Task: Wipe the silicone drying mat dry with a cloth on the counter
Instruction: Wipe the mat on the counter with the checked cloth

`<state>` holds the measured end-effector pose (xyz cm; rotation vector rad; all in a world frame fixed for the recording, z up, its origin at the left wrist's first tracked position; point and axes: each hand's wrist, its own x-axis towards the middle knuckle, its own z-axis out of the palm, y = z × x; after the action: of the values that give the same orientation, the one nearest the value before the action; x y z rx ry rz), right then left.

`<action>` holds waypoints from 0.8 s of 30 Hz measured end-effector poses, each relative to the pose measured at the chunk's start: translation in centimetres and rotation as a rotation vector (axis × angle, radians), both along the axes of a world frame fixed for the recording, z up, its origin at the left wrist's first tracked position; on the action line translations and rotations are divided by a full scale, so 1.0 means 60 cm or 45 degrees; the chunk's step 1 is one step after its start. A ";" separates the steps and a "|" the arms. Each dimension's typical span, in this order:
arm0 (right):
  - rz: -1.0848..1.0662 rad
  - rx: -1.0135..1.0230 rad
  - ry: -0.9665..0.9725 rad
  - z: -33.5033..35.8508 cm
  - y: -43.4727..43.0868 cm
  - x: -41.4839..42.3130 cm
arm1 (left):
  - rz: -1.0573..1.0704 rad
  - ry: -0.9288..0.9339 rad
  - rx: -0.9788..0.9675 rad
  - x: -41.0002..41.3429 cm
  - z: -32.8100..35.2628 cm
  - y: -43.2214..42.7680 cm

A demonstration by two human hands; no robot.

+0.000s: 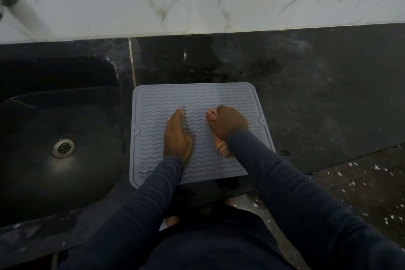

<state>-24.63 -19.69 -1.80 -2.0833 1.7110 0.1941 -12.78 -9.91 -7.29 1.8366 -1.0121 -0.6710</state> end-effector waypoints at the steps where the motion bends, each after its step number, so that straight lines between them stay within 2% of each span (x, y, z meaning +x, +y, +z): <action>1: 0.027 0.024 -0.087 -0.002 0.012 0.017 | 0.014 0.000 0.022 -0.001 -0.001 -0.002; 3: 0.124 0.081 -0.211 -0.010 0.043 0.047 | 0.016 -0.024 0.032 0.000 -0.003 -0.004; 6: 0.098 0.065 -0.208 -0.006 0.050 0.028 | -0.018 -0.004 0.031 0.001 -0.006 -0.003; 10: -0.105 0.064 -0.017 0.004 0.006 -0.077 | -0.043 -0.089 0.048 -0.001 -0.007 0.001; 12: -0.108 -0.011 0.116 0.008 -0.008 -0.097 | -0.049 -0.097 0.045 -0.001 -0.005 0.000; 15: -0.069 0.003 0.053 0.011 0.007 -0.043 | -0.061 -0.092 0.024 -0.002 0.002 0.000; 18: 0.099 0.006 -0.019 -0.002 0.068 0.023 | -0.073 -0.124 0.020 0.000 0.005 0.002; 21: 0.006 0.016 -0.051 -0.010 0.063 -0.021 | -0.154 -0.302 0.036 0.000 -0.003 -0.003; 24: -0.175 0.002 0.080 -0.001 0.013 -0.127 | -0.237 -0.505 0.063 -0.002 -0.018 -0.009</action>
<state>-32.23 -18.91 -1.85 -1.9681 1.8826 0.2202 -12.87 -10.43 -8.34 1.9801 -1.4497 -0.4494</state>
